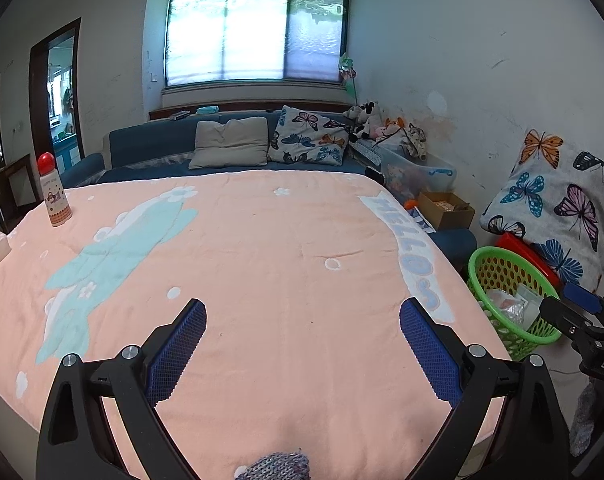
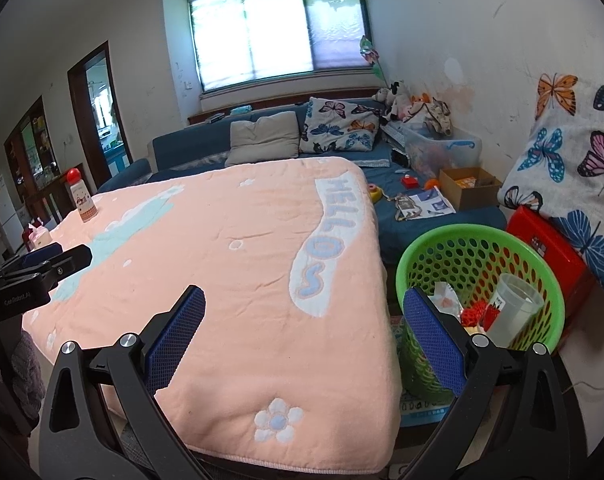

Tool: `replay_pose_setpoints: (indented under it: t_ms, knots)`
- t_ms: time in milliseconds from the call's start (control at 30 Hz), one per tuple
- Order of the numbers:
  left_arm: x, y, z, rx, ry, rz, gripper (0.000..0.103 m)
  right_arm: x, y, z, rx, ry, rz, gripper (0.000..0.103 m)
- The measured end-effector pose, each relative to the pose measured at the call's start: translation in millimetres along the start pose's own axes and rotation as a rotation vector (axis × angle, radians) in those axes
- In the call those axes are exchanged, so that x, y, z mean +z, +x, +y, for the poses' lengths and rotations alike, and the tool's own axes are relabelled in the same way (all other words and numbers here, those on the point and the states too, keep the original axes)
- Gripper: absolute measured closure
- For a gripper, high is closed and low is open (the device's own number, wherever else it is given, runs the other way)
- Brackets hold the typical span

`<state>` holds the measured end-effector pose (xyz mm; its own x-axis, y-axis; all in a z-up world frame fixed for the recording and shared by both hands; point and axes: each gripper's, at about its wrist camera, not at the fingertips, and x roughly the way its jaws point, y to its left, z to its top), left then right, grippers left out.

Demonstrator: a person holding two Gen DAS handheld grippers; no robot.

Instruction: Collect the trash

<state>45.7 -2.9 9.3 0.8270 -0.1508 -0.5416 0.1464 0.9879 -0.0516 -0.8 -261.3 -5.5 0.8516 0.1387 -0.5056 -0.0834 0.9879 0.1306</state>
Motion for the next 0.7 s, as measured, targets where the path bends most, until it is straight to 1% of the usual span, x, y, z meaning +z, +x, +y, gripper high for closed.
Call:
replay_pose_setpoints:
  t_ms: [700]
  knots:
    - [-1.8,-3.0,2.7,0.014,-0.012,-0.015,0.009,-0.1,3.8,5.9,0.016,-0.008,0.001,0.005]
